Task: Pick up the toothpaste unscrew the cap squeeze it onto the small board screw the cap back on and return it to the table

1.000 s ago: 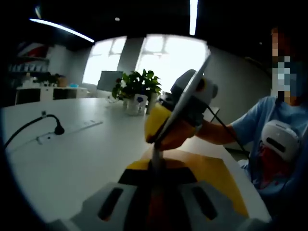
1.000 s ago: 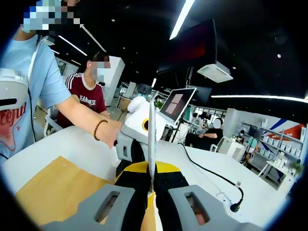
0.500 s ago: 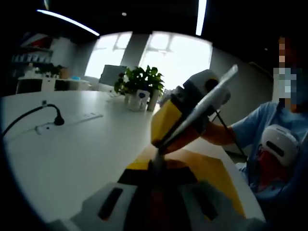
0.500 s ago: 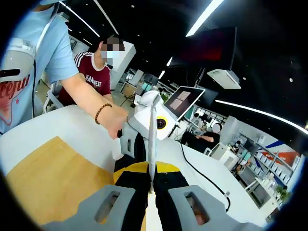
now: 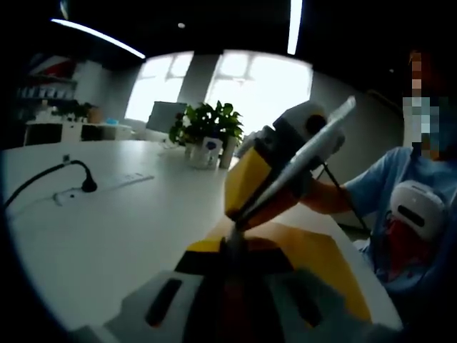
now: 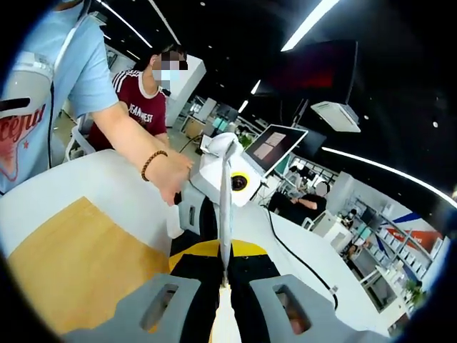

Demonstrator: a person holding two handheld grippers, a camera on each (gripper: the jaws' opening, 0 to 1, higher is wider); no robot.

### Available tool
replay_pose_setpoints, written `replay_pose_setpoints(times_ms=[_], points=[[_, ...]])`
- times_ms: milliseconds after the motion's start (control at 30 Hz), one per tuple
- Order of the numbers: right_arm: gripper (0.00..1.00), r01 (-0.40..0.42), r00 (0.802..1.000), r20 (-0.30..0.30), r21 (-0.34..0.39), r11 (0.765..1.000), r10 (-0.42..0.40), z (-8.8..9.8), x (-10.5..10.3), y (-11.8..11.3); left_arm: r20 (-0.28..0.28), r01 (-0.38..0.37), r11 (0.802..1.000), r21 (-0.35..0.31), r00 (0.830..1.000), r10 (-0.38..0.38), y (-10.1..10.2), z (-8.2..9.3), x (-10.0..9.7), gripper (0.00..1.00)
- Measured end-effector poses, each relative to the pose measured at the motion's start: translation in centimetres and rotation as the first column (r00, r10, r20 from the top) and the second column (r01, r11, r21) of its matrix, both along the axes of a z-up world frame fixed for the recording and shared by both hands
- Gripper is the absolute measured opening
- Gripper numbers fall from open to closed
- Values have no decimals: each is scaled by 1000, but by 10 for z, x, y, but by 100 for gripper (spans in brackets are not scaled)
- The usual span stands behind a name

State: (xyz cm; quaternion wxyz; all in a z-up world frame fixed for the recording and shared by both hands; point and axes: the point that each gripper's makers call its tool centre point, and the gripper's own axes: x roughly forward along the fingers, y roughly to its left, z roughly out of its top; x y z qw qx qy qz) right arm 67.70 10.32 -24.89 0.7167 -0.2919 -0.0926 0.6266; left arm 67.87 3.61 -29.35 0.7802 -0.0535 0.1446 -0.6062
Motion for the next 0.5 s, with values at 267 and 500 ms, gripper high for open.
replay_pose_setpoints(times_ms=[267, 500], points=[[0, 8, 1000, 3, -6, 1000, -8, -1, 2, 0, 28, -6, 1000, -7, 1000, 6, 7, 1, 12, 7], [0, 8, 1000, -8, -3, 1000, -8, -1, 5, 1, 104, 9, 1000, 14, 995, -11, 6, 1, 8, 7]])
